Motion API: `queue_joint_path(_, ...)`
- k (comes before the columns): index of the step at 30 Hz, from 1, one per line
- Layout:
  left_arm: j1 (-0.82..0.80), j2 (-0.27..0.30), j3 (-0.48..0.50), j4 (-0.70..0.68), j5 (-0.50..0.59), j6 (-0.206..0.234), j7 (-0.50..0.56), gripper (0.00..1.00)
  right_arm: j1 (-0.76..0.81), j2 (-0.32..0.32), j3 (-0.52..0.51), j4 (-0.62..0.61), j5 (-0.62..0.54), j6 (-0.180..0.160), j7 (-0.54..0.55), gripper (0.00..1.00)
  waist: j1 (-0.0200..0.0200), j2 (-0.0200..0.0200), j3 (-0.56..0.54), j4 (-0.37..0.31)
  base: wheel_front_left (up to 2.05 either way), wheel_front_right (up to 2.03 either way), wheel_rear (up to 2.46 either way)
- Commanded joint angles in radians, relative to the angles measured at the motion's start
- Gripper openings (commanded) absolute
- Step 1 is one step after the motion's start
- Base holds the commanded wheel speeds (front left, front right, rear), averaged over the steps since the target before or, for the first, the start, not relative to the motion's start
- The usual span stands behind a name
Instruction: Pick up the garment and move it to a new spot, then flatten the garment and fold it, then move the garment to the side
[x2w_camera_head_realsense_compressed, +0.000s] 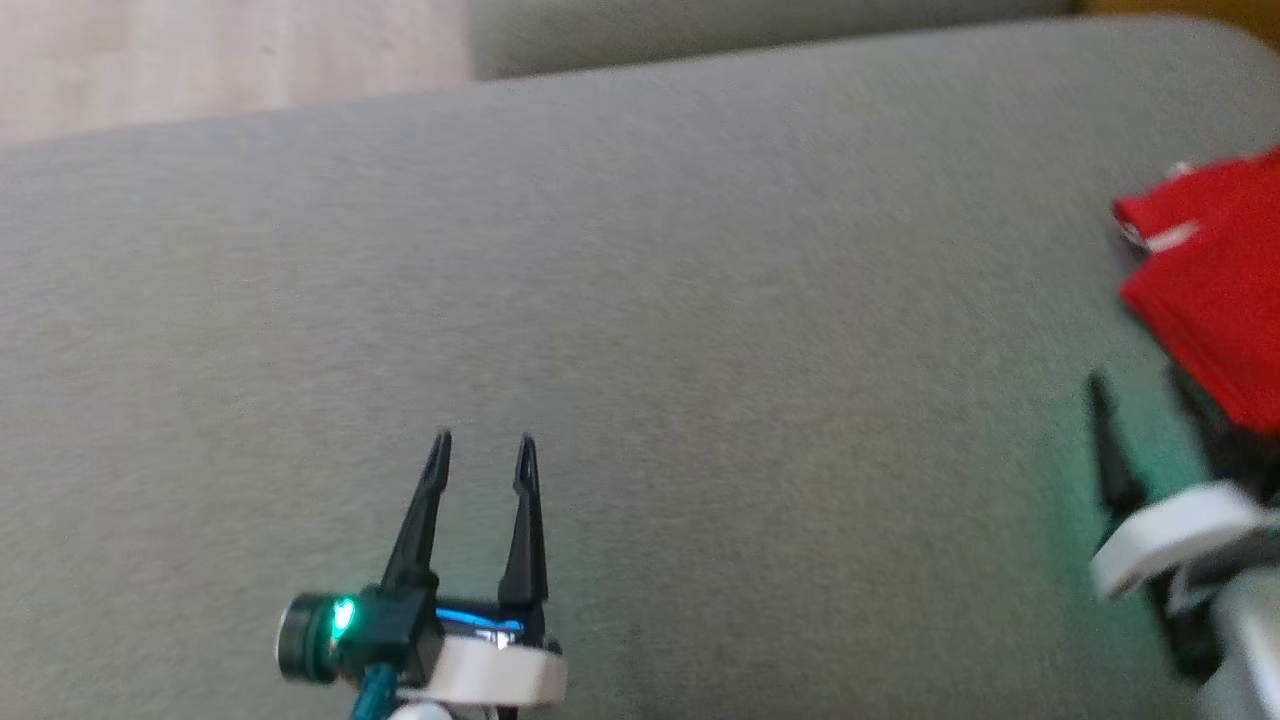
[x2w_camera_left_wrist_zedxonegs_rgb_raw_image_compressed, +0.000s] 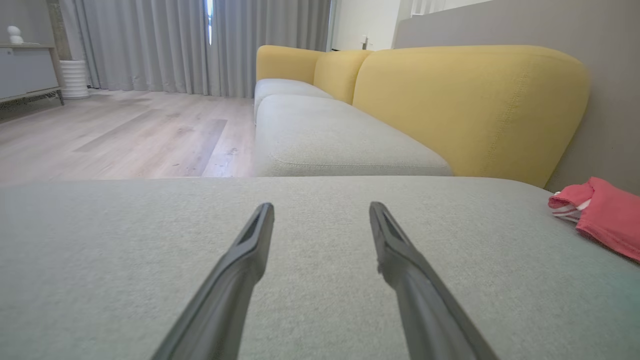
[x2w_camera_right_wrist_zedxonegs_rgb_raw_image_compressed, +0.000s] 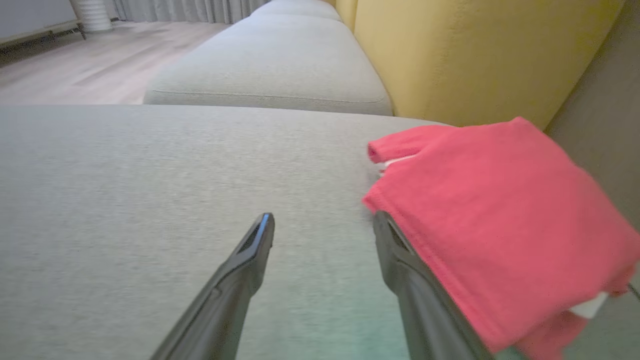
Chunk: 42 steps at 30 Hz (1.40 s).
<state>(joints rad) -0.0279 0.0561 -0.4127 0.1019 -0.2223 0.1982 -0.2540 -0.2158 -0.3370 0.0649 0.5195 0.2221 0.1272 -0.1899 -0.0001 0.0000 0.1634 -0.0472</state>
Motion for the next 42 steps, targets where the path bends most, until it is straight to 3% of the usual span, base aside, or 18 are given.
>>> queue_joint_path(1, 0.003, -0.006, 0.030, -0.020, -0.004, 0.001, -0.008, 1.00, 0.036, 0.012, 0.020, -0.041, 0.013, 0.003, -0.022, 1.00, 0.0001, 0.0000, -0.077, 0.080, 0.00, 0.00, 0.00)
queue_joint_path(3, 0.041, -0.006, 0.039, 0.002, 0.001, 0.001, -0.008, 1.00, 0.104, 0.068, 0.043, -0.067, 0.031, 0.003, -0.049, 1.00, 0.0001, 0.0000, -0.117, 0.123, 0.00, 0.00, 0.00)
queue_joint_path(8, 0.079, -0.005, 0.061, 0.018, 0.013, -0.006, -0.008, 1.00, 0.177, 0.121, 0.044, -0.123, 0.007, 0.003, -0.070, 1.00, 0.0001, 0.0000, -0.159, 0.153, 0.00, 0.00, 0.00)
queue_joint_path(14, 0.121, -0.006, 0.102, -0.008, 0.027, -0.021, -0.008, 1.00, 0.318, 0.199, -0.004, -0.392, -0.060, 0.003, -0.071, 1.00, 0.0001, 0.0000, -0.197, 0.160, 0.00, 0.00, 0.00)
queue_joint_path(19, 0.147, -0.006, 0.122, -0.027, 0.039, -0.038, -0.008, 1.00, 0.431, 0.239, -0.016, -0.503, -0.087, 0.003, -0.072, 1.00, 0.0001, 0.0000, -0.220, 0.147, 0.00, 0.00, 0.00)
queue_joint_path(32, 0.165, -0.006, 0.140, -0.028, 0.042, -0.055, -0.008, 1.00, 0.473, 0.269, -0.012, -0.517, -0.102, 0.003, -0.072, 1.00, 0.0001, 0.0000, -0.246, 0.123, 0.00, 0.00, 0.00)
queue_joint_path(33, 0.193, 0.001, 0.106, 0.004, 0.037, -0.054, 0.000, 0.00, 0.515, 0.277, -0.034, -0.488, -0.100, 0.000, -0.061, 0.00, 0.0001, 0.0000, -0.246, 0.123, 0.00, 0.00, 0.00)
queue_joint_path(42, 0.205, 0.004, 0.115, 0.051, -0.032, -0.063, 0.016, 0.00, 0.505, 0.274, -0.033, -0.433, -0.029, 0.000, -0.048, 0.00, 0.0002, 0.0000, -0.243, 0.119, 0.00, 0.00, 0.00)
